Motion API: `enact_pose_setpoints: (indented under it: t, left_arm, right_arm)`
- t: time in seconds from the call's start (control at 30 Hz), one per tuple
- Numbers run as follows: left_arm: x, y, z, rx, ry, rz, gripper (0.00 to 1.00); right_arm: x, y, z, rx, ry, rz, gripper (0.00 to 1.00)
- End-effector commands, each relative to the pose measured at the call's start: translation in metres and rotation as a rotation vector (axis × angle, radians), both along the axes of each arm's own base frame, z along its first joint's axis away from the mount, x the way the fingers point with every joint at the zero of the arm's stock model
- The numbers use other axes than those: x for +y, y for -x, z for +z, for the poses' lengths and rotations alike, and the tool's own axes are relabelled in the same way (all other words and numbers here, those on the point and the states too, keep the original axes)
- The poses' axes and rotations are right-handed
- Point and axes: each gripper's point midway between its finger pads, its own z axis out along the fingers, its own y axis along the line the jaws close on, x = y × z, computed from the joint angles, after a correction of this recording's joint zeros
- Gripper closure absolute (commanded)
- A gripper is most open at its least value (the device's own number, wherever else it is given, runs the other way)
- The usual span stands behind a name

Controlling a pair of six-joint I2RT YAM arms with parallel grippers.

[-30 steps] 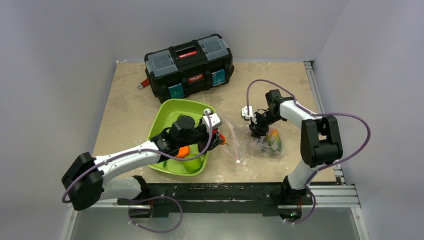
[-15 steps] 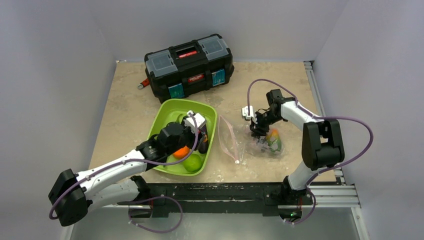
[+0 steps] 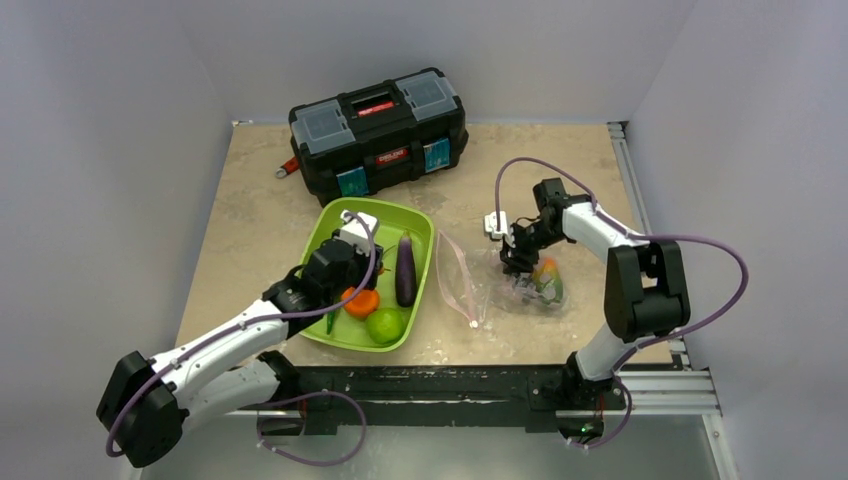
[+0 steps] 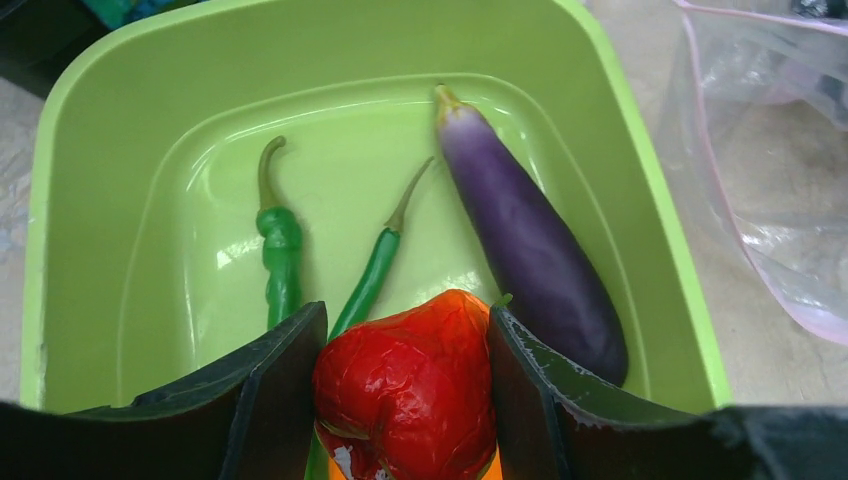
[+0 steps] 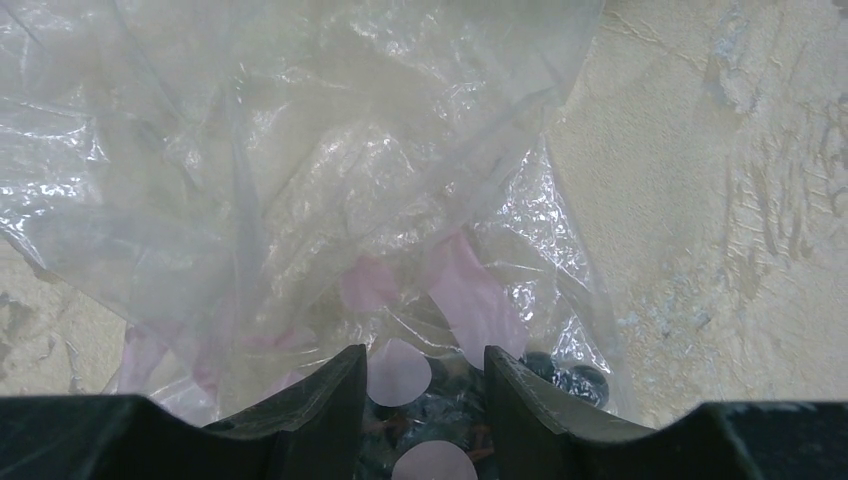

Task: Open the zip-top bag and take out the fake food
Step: Place the fake fruit in the bin.

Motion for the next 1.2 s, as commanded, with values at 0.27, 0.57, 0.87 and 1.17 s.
enact_pose_setpoints:
  t: [0.27,0.57,0.87,1.17]
  left_arm:
    - [0.023,-0.014,-0.006,0.051,0.056,0.171,0.19]
    - [0.023,-0.007,0.009,0.030,0.090,0.150,0.00]
    - [0.006,0.006,0.035,0.006,0.224,0.056,0.00]
    - [-0.022,0.027,0.044,0.049,0.317,-0.115,0.00]
  right_arm:
    - [0.005,-0.007,0.035,-0.086,-0.047,-0.002,0.52]
    - [0.004,-0.005,0.046,-0.109,-0.049,-0.004,0.52]
    - [0.000,-0.005,0.068,-0.105,-0.094,-0.043,0.50]
    - [-0.013,0.002,0.085,-0.085,-0.125,-0.089,0.50]
